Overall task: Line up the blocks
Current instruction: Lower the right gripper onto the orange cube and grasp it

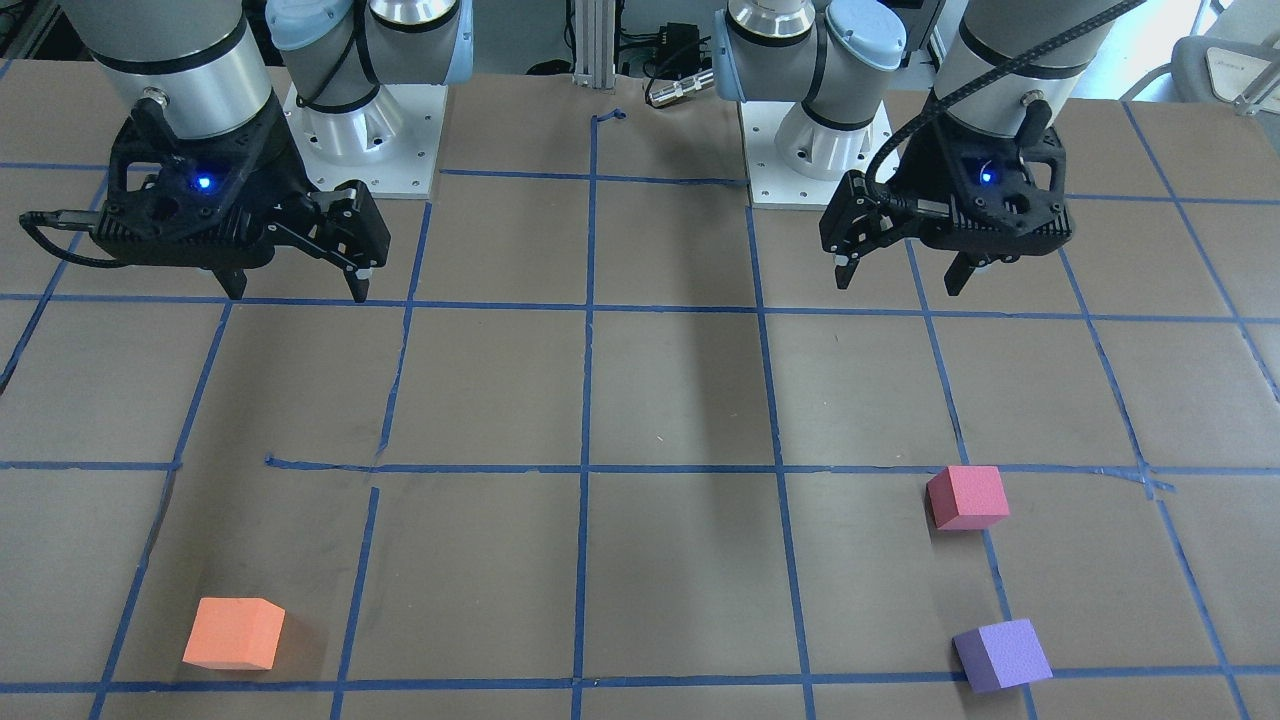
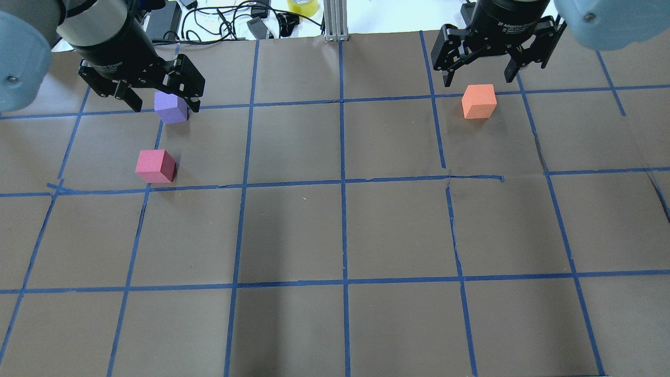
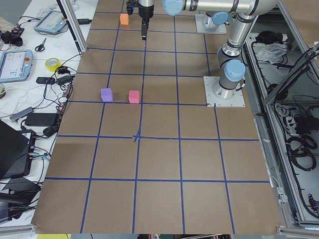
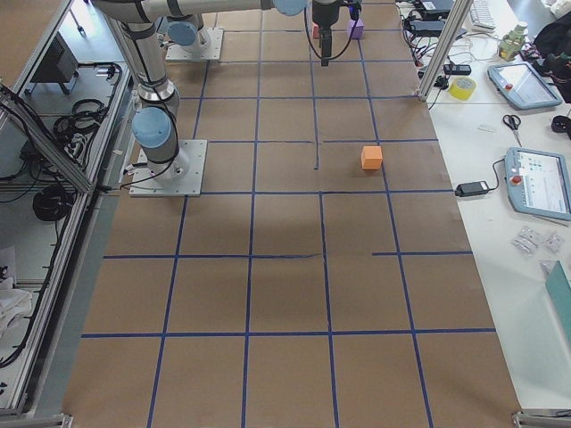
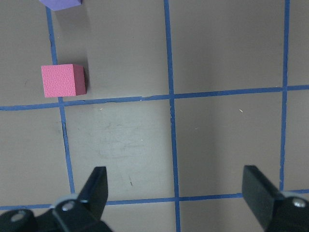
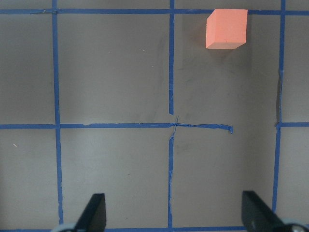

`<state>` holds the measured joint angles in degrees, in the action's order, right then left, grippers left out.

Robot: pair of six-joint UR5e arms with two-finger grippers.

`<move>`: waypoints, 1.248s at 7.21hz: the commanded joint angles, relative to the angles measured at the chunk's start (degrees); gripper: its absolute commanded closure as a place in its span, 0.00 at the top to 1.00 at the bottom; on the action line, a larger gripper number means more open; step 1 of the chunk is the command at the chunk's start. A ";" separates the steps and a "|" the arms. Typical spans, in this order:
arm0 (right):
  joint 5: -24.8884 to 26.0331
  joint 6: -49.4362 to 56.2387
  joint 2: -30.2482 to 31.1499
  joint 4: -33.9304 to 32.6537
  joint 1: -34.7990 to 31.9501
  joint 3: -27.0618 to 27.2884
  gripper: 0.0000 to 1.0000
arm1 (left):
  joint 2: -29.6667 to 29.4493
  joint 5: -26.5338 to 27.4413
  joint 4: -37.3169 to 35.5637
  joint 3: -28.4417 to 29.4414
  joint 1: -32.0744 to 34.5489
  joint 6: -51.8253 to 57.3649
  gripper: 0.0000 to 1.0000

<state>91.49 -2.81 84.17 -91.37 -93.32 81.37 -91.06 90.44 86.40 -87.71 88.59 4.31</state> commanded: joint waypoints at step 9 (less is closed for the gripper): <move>-0.27 7.90 -32.18 -23.59 10.08 -6.55 1.00 | 0.00 0.00 0.00 0.00 -0.09 0.00 1.00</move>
<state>90.38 4.11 57.11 -114.14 -83.95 77.02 -91.05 90.44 86.40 -87.71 88.51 4.37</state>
